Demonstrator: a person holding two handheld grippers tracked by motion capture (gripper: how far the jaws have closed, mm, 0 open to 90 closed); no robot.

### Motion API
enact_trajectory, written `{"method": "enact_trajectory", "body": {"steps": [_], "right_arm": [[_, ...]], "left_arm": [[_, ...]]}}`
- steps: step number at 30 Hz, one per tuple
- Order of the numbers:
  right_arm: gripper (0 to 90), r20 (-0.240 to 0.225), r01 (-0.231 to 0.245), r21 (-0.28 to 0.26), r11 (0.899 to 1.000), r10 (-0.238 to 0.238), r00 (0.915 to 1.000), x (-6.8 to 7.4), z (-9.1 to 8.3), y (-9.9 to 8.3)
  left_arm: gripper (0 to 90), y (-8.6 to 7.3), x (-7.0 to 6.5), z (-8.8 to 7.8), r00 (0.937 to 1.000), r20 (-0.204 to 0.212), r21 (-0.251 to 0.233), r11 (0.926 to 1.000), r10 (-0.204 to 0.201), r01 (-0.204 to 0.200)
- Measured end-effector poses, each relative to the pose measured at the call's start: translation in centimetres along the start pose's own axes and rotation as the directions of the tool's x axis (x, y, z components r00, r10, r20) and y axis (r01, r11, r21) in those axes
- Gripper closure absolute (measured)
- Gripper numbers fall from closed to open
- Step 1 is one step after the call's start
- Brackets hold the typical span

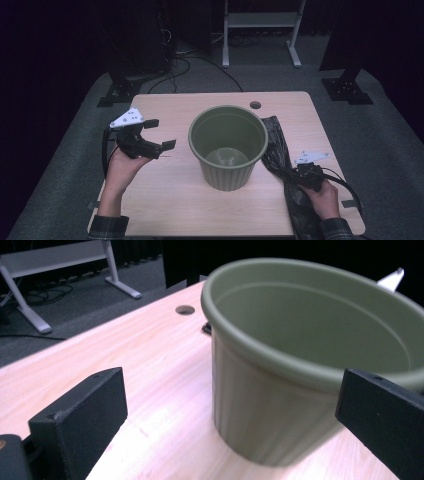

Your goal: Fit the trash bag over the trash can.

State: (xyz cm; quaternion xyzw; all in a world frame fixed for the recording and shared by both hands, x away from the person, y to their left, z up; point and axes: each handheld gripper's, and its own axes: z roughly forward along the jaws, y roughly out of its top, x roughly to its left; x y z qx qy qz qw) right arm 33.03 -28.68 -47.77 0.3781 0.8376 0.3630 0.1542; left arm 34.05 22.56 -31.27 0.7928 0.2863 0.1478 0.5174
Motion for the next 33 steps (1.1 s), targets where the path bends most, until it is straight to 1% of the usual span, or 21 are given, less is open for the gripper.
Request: {"method": "enact_trajectory", "body": {"steps": [3, 5, 7, 9, 12, 15, 19, 22, 23, 24, 25, 26, 27, 28, 29, 30, 31, 32, 33], "right_arm": [[88.5, 0.006, 0.005, -0.008, 1.0, -0.005, 1.0, -0.1, -0.3, 0.0], [88.9, -0.005, -0.003, -0.023, 1.0, 0.003, 1.0, -0.2, -0.7, 0.0], [89.0, -0.019, -0.007, -0.048, 0.999, 0.006, 0.9998, -0.4, -1.2, 0.1], [88.9, -0.033, -0.011, -0.078, 0.997, 0.009, 0.9994, -0.4, -1.9, 0.2], [88.9, -0.04, -0.005, -0.112, 0.994, 0.001, 0.9992, -0.6, -2.7, 0.3], [88.9, -0.054, 0.005, -0.151, 0.988, -0.013, 0.9984, -0.6, -3.5, 0.5], [88.9, -0.073, 0.007, -0.203, 0.979, -0.022, 0.9971, -0.7, -4.8, 1.0], [88.9, -0.102, -0.004, -0.243, 0.97, -0.021, 0.9946, -0.8, -5.7, 1.4], [88.9, -0.109, -0.007, -0.256, 0.967, -0.022, 0.9938, -0.8, -5.9, 1.5], [88.9, -0.116, -0.007, -0.275, 0.961, -0.026, 0.9929, -0.8, -6.3, 1.8], [88.9, -0.114, -0.001, -0.283, 0.959, -0.033, 0.9929, -0.8, -6.5, 1.9], [88.9, -0.115, -0.002, -0.294, 0.956, -0.034, 0.9927, -0.8, -6.7, 2.1], [88.9, -0.115, -0.002, -0.294, 0.956, -0.034, 0.9927, -0.8, -6.7, 2.1], [89.0, -0.125, -0.002, -0.313, 0.95, -0.039, 0.9913, -0.9, -7.1, 2.5], [89.0, -0.126, -0.001, -0.319, 0.948, -0.041, 0.9912, -0.9, -7.2, 2.7], [89.0, -0.126, -0.001, -0.319, 0.948, -0.041, 0.9912, -0.9, -7.2, 2.7], [89.0, -0.124, 0.004, -0.329, 0.944, -0.048, 0.9912, -0.9, -7.5, 3.0], [89.1, -0.122, 0.006, -0.336, 0.942, -0.05, 0.9913, -0.9, -7.7, 3.2], [89.1, -0.122, 0.006, -0.336, 0.942, -0.05, 0.9913, -0.9, -7.7, 3.2]], "left_arm": [[0.0, -1.7, -0.4, -0.1, 1.0, -0.005, 0.009, 1.0, 0.001, -0.001], [0.0, -3.0, -0.7, 0.0, 1.0, -0.007, 0.019, 0.9998, -0.001, 0.001], [0.0, -4.1, -0.9, 0.3, 1.0, -0.003, 0.029, 0.9996, -0.004, 0.004], [0.0, -5.2, -1.3, 0.7, 1.0, 0.006, 0.049, 0.9988, -0.003, 0.003], [0.0, -6.9, -1.9, 1.6, 0.9997, 0.021, 0.086, 0.9963, 0.009, -0.011], [0.0, -8.3, -2.4, 2.2, 0.9992, 0.039, 0.103, 0.9946, 0.011, -0.015], [0.0, -10.2, -2.8, 2.8, 0.998, 0.063, 0.111, 0.9936, 0.008, -0.015], [0.0, -11.6, -3.0, 3.3, 0.9971, 0.076, 0.122, 0.9925, 0.005, -0.015], [0.0, -12.5, -3.0, 3.5, 0.9964, 0.085, 0.129, 0.9915, 0.001, -0.012], [0.0, -12.9, -3.0, 3.7, 0.9963, 0.086, 0.13, 0.9915, 0.0, -0.011], [0.0, -13.4, -2.9, 3.8, 0.9961, 0.088, 0.132, 0.9912, -0.001, -0.011], [0.0, -13.4, -2.9, 3.8, 0.9961, 0.088, 0.132, 0.9912, -0.001, -0.011], [0.0, -13.8, -2.9, 3.9, 0.9957, 0.092, 0.139, 0.9903, -0.007, -0.006], [0.0, -14.5, -2.7, 4.3, 0.9959, 0.09, 0.159, 0.9872, -0.003, -0.011], [0.0, -14.8, -2.7, 4.5, 0.9963, 0.086, 0.171, 0.9852, 0.001, -0.016], [0.0, -14.8, -2.7, 4.5, 0.9963, 0.086, 0.171, 0.9852, 0.001, -0.016], [0.0, -15.0, -2.6, 4.6, 0.9964, 0.084, 0.183, 0.9829, 0.007, -0.022], [0.0, -15.5, -2.5, 5.1, 0.9959, 0.09, 0.197, 0.9803, -0.006, -0.012], [0.0, -15.5, -2.5, 5.1, 0.9959, 0.09, 0.197, 0.9803, -0.006, -0.012]]}}
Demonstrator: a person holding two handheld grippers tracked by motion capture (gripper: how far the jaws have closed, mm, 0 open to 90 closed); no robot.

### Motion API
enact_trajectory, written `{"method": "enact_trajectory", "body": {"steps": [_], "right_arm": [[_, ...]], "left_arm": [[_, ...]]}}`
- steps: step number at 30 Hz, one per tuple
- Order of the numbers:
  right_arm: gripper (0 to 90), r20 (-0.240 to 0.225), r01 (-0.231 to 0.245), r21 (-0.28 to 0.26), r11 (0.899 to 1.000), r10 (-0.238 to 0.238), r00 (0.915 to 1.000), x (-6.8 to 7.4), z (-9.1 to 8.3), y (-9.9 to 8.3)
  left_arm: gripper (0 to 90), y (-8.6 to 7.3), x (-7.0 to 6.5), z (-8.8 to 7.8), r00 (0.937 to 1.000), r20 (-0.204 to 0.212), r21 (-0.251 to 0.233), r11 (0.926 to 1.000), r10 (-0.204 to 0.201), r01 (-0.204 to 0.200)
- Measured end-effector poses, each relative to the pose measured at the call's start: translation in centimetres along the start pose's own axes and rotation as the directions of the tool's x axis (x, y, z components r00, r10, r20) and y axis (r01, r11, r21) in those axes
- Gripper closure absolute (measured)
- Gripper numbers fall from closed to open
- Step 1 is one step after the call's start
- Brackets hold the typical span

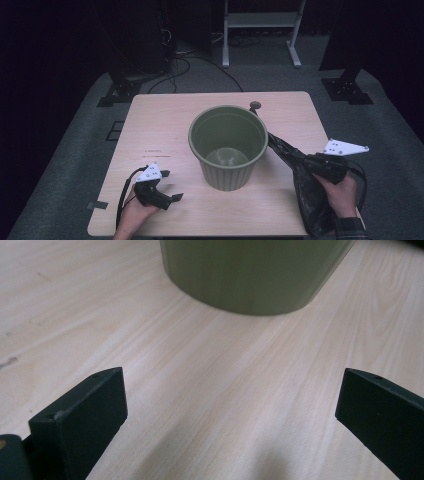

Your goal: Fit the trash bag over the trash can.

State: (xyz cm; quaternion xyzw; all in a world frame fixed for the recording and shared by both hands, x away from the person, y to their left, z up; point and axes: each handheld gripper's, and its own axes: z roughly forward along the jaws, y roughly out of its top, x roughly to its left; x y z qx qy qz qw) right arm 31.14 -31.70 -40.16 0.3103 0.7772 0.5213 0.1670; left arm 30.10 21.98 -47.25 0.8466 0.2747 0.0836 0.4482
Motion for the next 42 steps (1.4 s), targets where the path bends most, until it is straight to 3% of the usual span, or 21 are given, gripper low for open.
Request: {"method": "enact_trajectory", "body": {"steps": [3, 6, 9, 10, 13, 20, 26, 33, 35, 37, 42], "right_arm": [[89.1, -0.02, 0.002, -0.049, 0.999, -0.003, 0.9998, 0.0, -0.7, 1.1], [89.1, -0.027, 0.011, -0.086, 0.996, -0.014, 0.9995, 0.1, -1.4, 2.1], [89.1, -0.033, 0.015, -0.136, 0.991, -0.02, 0.9992, 0.1, -2.1, 3.3], [89.2, -0.033, 0.019, -0.152, 0.988, -0.024, 0.9992, 0.1, -2.4, 3.7], [89.3, -0.034, 0.03, -0.186, 0.982, -0.036, 0.9988, 0.1, -2.9, 5.0], [89.4, -0.033, 0.079, -0.217, 0.973, -0.088, 0.9955, 0.7, -3.5, 8.1], [89.5, -0.037, 0.103, -0.254, 0.962, -0.117, 0.9925, 1.0, -4.2, 10.2], [89.6, -0.057, 0.135, -0.324, 0.936, -0.162, 0.9852, 1.6, -5.3, 14.1], [89.6, -0.058, 0.141, -0.331, 0.933, -0.169, 0.9839, 1.8, -5.4, 14.6], [89.6, -0.07, 0.156, -0.359, 0.92, -0.193, 0.9787, 2.4, -5.9, 16.0], [89.6, -0.097, 0.177, -0.398, 0.9, -0.233, 0.9675, 3.7, -6.6, 17.7]], "left_arm": [[0.0, -0.3, 0.1, 1.0, 0.9999, 0.005, 0.056, 0.9984, 0.01, -0.01], [0.0, -0.3, -0.1, 1.1, 0.9997, -0.003, 0.063, 0.9977, 0.024, -0.023], [0.0, -0.3, 0.0, 1.1, 0.9998, -0.006, 0.078, 0.9968, 0.018, -0.018], [0.0, -0.3, 0.1, 1.2, 0.9999, -0.007, 0.105, 0.9944, 0.008, -0.007], [0.0, -0.3, 0.0, 1.3, 0.9997, -0.017, 0.11, 0.9938, 0.015, -0.013], [0.0, -0.3, -0.7, 1.6, 0.9949, -0.063, 0.144, 0.9871, 0.079, -0.069], [0.0, -0.3, -0.8, 1.7, 0.9935, -0.068, 0.151, 0.9853, 0.091, -0.08], [0.0, -0.3, -0.8, 1.7, 0.9935, -0.068, 0.149, 0.9856, 0.091, -0.08], [0.0, -0.3, -0.8, 1.7, 0.9935, -0.068, 0.149, 0.9855, 0.091, -0.08], [0.0, -0.3, -0.8, 1.7, 0.9935, -0.068, 0.15, 0.9855, 0.091, -0.08], [0.0, -0.3, -0.8, 1.7, 0.9935, -0.068, 0.148, 0.9858, 0.091, -0.08]]}}
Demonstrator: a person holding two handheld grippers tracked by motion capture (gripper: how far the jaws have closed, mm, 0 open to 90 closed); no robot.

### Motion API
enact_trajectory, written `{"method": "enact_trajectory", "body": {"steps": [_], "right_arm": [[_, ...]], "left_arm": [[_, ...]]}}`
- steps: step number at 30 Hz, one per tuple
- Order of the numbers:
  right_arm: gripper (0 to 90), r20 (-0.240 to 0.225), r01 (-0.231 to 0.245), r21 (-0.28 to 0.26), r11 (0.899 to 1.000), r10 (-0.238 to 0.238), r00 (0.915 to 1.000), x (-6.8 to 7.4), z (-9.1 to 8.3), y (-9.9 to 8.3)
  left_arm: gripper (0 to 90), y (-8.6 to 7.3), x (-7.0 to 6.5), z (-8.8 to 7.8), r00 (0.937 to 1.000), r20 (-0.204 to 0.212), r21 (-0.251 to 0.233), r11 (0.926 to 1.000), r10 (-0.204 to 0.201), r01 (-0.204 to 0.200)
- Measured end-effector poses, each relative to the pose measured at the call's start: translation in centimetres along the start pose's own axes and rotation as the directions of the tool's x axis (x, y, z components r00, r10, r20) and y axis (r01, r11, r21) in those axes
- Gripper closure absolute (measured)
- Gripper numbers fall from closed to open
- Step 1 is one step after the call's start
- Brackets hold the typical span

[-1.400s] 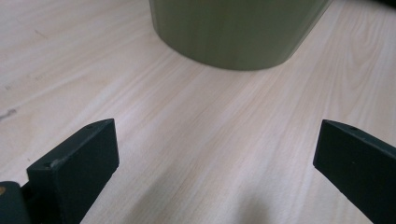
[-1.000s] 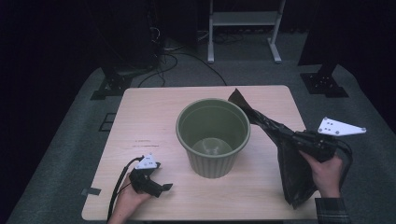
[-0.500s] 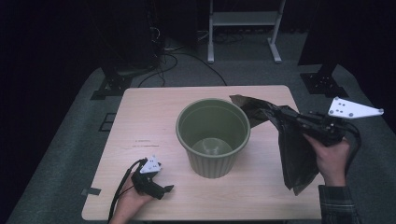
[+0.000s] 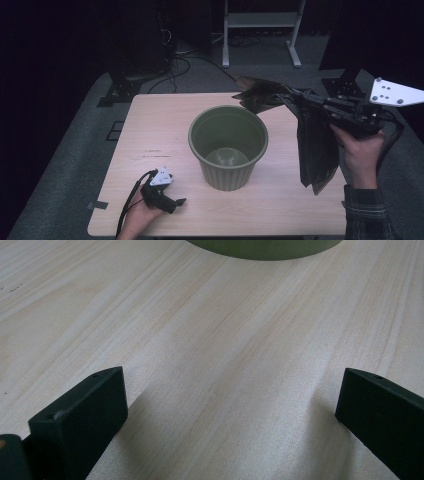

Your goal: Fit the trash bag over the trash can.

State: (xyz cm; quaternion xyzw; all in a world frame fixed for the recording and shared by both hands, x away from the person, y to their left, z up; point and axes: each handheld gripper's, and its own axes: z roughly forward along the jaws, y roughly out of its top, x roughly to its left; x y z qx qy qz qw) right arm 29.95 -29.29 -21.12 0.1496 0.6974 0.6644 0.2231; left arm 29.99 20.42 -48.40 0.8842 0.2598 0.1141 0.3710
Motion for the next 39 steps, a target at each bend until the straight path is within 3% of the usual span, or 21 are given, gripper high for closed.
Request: {"method": "enact_trajectory", "body": {"steps": [7, 14, 16, 17, 18, 22, 27, 31, 32, 33, 34, 35, 36, 37, 39], "right_arm": [[89.6, -0.068, 0.012, -0.027, 1.0, -0.014, 0.9976, 1.8, -0.2, 0.9], [89.5, -0.095, -0.003, 0.018, 1.0, 0.004, 0.9954, 2.0, 0.8, -0.3], [89.5, -0.111, -0.014, 0.078, 0.997, 0.022, 0.9936, 1.8, 2.3, -1.6], [89.5, -0.111, -0.014, 0.078, 0.997, 0.022, 0.9936, 1.8, 2.3, -1.6], [89.4, -0.12, -0.027, 0.123, 0.992, 0.042, 0.9919, 1.7, 3.6, -2.6], [89.4, -0.129, -0.047, 0.184, 0.982, 0.071, 0.9891, 1.3, 6.4, -4.1], [89.4, -0.144, -0.069, 0.233, 0.97, 0.105, 0.984, 0.7, 10.1, -4.8], [89.4, -0.142, -0.063, 0.285, 0.956, 0.107, 0.9841, 0.5, 13.2, -5.1], [89.4, -0.142, -0.063, 0.285, 0.956, 0.107, 0.9841, 0.5, 13.2, -5.1], [89.3, -0.135, -0.057, 0.316, 0.947, 0.104, 0.9853, 0.5, 14.6, -5.3], [89.3, -0.135, -0.057, 0.316, 0.947, 0.104, 0.9853, 0.5, 14.6, -5.3], [86.9, -0.125, -0.049, 0.35, 0.935, 0.098, 0.9873, 0.5, 16.0, -5.6], [86.9, -0.125, -0.049, 0.35, 0.935, 0.098, 0.9873, 0.5, 16.0, -5.6], [75.0, -0.108, -0.05, 0.377, 0.925, 0.098, 0.9894, 0.4, 17.1, -6.0], [65.2, -0.097, -0.053, 0.381, 0.923, 0.098, 0.9905, 0.4, 17.4, -6.1]], "left_arm": [[0.0, 0.0, 0.0, 0.0, 1.0, 0.0, 0.001, 1.0, 0.001, -0.001], [0.0, 0.0, 0.0, 0.0, 1.0, 0.0, 0.0, 1.0, 0.0, 0.0], [0.0, 0.0, 0.0, 0.0, 1.0, 0.0, 0.001, 1.0, 0.0, 0.0], [0.0, 0.0, 0.0, 0.0, 1.0, 0.0, 0.001, 1.0, 0.0, 0.0], [0.0, 0.0, 0.0, 0.0, 1.0, 0.001, 0.002, 1.0, 0.001, -0.001], [0.0, 0.0, 0.0, 0.0, 1.0, 0.0, 0.003, 1.0, 0.002, -0.002], [0.0, 0.0, 0.0, 0.0, 1.0, 0.0, 0.003, 1.0, 0.001, -0.001], [0.0, 0.0, 0.0, 0.0, 1.0, 0.001, 0.002, 1.0, 0.002, -0.002], [0.0, 0.0, 0.0, 0.0, 1.0, 0.001, 0.002, 1.0, 0.002, -0.002], [0.0, 0.0, 0.1, 0.0, 1.0, 0.001, 0.002, 1.0, 0.002, -0.002], [0.0, 0.0, 0.1, 0.0, 1.0, 0.001, 0.002, 1.0, 0.002, -0.002], [0.0, 0.0, 0.1, 0.0, 1.0, 0.001, 0.002, 1.0, 0.002, -0.002], [0.0, 0.0, 0.1, 0.0, 1.0, 0.001, 0.002, 1.0, 0.002, -0.002], [0.0, 0.0, 0.1, 0.0, 1.0, 0.001, 0.003, 1.0, 0.003, -0.003], [0.0, 0.0, 0.1, 0.0, 1.0, 0.001, 0.002, 1.0, 0.002, -0.002]]}}
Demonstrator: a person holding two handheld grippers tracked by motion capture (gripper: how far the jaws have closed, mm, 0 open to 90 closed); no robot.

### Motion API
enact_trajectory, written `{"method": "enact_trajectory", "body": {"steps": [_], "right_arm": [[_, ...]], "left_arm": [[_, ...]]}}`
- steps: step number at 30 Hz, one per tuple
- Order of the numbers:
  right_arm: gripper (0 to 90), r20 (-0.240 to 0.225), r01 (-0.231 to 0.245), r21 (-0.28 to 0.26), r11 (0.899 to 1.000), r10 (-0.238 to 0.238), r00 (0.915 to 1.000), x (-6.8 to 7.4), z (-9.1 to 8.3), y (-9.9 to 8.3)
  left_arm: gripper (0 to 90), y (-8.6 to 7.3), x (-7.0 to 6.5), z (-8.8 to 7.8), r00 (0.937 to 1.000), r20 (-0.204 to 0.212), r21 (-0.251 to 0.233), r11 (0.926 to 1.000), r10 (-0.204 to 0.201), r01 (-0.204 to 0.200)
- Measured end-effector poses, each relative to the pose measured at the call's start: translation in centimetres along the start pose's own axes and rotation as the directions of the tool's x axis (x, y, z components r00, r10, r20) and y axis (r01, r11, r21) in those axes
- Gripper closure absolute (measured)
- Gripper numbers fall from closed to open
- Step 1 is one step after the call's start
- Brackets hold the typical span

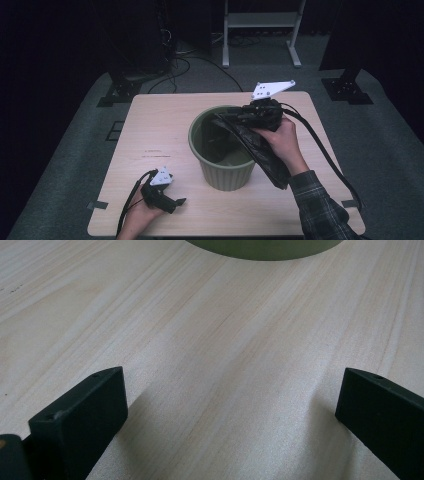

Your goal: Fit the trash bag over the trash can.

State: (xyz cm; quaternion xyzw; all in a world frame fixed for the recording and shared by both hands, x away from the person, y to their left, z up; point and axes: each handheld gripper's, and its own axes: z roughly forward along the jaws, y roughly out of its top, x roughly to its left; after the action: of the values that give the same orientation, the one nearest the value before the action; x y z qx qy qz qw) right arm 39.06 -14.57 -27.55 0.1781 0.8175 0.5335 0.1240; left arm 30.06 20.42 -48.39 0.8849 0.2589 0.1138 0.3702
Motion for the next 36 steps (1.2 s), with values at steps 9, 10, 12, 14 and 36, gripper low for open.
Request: {"method": "enact_trajectory", "body": {"steps": [9, 10, 12, 14, 36], "right_arm": [[55.0, 0.047, 0.003, -0.037, 0.999, -0.002, 0.9989, 0.5, -4.8, -1.1], [54.2, 0.052, -0.001, -0.041, 0.999, 0.004, 0.9986, 0.6, -5.5, -1.4], [53.6, 0.059, -0.006, -0.049, 0.999, 0.009, 0.9982, 0.7, -6.8, -2.2], [52.8, 0.067, -0.015, -0.056, 0.998, 0.019, 0.9976, 0.9, -7.9, -3.0], [45.8, 0.131, -0.148, -0.053, 0.987, 0.154, 0.9793, 2.6, -15.5, -13.0]], "left_arm": [[0.0, 0.0, 0.0, 0.0, 1.0, 0.0, 0.0, 1.0, 0.0, 0.0], [0.0, 0.0, 0.0, 0.0, 1.0, 0.0, 0.0, 1.0, 0.0, 0.0], [0.0, 0.0, 0.0, 0.0, 1.0, 0.0, 0.0, 1.0, 0.0, 0.0], [0.0, 0.0, 0.0, 0.0, 1.0, 0.0, 0.0, 1.0, 0.0, 0.0], [0.0, 0.0, 0.0, 0.0, 1.0, 0.0, 0.0, 1.0, 0.0, 0.0]]}}
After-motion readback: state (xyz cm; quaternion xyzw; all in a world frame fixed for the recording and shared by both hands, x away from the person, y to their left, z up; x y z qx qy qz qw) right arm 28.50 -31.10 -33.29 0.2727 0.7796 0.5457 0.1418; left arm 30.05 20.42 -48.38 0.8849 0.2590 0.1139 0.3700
